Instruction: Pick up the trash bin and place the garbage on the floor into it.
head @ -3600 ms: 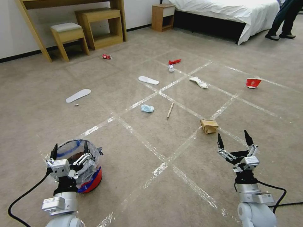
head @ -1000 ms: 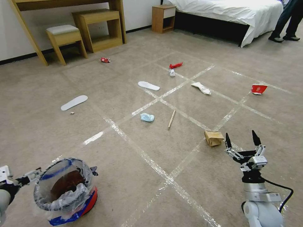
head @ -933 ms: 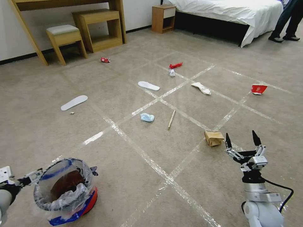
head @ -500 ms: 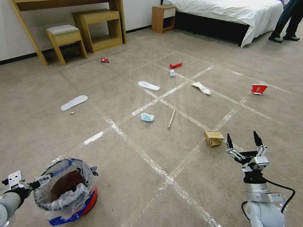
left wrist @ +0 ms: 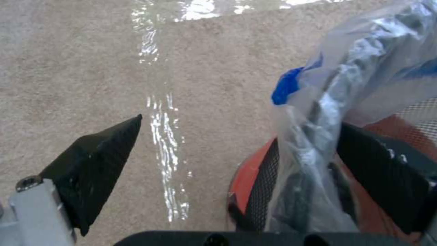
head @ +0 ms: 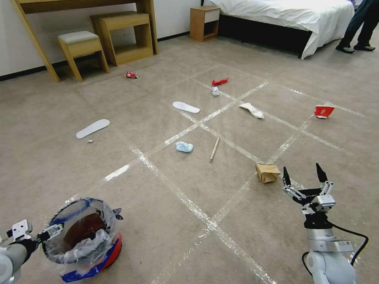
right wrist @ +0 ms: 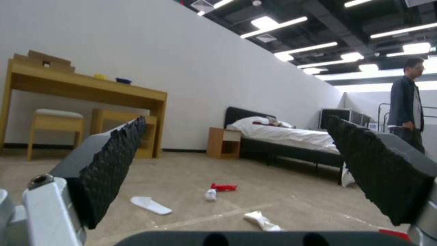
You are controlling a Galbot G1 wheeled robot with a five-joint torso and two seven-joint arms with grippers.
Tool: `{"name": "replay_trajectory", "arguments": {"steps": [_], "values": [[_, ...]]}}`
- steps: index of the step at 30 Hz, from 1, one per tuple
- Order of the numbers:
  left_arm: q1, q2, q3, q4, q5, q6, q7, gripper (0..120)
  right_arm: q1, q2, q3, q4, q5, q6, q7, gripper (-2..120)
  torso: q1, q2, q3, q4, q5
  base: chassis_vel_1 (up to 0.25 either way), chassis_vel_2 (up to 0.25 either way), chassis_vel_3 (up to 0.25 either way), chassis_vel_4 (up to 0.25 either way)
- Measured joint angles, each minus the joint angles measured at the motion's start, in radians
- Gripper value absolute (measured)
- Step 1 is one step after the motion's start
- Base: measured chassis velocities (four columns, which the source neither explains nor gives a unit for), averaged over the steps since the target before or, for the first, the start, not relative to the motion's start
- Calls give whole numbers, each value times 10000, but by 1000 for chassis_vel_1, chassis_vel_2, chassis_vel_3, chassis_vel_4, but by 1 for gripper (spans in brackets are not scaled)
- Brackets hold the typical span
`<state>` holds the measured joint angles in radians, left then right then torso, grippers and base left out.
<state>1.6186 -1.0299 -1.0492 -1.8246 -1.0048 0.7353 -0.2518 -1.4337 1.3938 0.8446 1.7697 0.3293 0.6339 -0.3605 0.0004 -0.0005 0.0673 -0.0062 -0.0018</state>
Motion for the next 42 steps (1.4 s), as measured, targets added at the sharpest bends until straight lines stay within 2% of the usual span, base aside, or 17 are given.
{"name": "replay_trajectory", "arguments": {"steps": [4, 12, 17, 19, 20, 22, 23, 26, 27, 30, 34, 37, 38, 40, 42], "values": [[-82, 56, 34, 251, 8, -55, 56, 100, 22, -20, 7, -28, 0, -6, 4, 100, 0, 1, -1, 0, 7, 0, 0, 0, 0], [-196, -38, 206, 315, 25, -72, -43, 100, 36, -14, -2, -39, 0, -7, 28, 100, 0, 2, -2, 1, 17, 0, 0, 0, 0], [-152, -146, 353, 185, -256, -79, -552, 96, 66, -47, -58, -65, 0, -7, 88, 100, 0, 2, -4, 2, 14, 0, 0, 0, 0], [-138, -188, 412, 123, -376, -82, -662, 86, 92, -86, -56, -114, 4, -3, 139, 100, 0, 2, -3, 1, 13, 0, 0, 0, 0], [-138, -188, 412, 123, -376, -82, -662, 86, 92, -86, -56, -114, 4, -3, 139, 100, 0, 2, -3, 1, 13, 0, 0, 0, 0], [-85, -252, 445, -28, -459, -82, -664, 75, 133, -120, -56, -191, 6, 10, 196, 100, -1, 2, -2, 0, 8, 0, 0, 0, 0], [-85, -252, 445, -28, -459, -82, -664, 75, 133, -120, -56, -191, 6, 10, 196, 100, -1, 2, -2, 0, 8, 0, 0, 0, 0], [8, -302, 451, -211, -549, -82, -676, 62, 183, -123, -103, -274, 7, 21, 256, 100, 0, 2, -1, -3, 0, 0, 0, 0, 0], [8, -302, 451, -211, -549, -82, -676, 62, 183, -123, -103, -274, 7, 21, 256, 100, 0, 2, -1, -3, 0, 0, 0, 0, 0], [137, -344, 432, -451, -671, -55, -745, 45, 217, -91, -200, -297, 3, 25, 308, 100, 0, 2, 1, -3, -10, 0, 0, 0, 0], [209, -368, 417, -593, -706, -28, -794, 37, 231, -83, -236, -297, 1, 26, 339, 100, 0, 1, 1, -3, -13, 0, 0, 0, 0], [348, -418, 397, -822, -797, -13, -807, 20, 222, -96, -261, -280, 46, 24, 437, 100, 0, 1, 2, -1, -12, 0, 0, 0, 0], [348, -418, 397, -822, -797, -13, -807, 20, 222, -96, -261, -280, 46, 24, 437, 100, 0, 1, 2, -1, -12, 0, 0, 0, 0], [402, -469, 393, -911, -878, -12, -807, 11, 196, -110, -252, -260, 88, 24, 444, 100, 0, 0, 2, 1, -7, 0, 0, 0, 0], [431, -502, 395, -944, -898, -10, -807, 7, 170, -120, -243, -235, 143, 26, 450, 100, 0, 0, 2, 1, -6, 0, 0, 0, 0]]}}
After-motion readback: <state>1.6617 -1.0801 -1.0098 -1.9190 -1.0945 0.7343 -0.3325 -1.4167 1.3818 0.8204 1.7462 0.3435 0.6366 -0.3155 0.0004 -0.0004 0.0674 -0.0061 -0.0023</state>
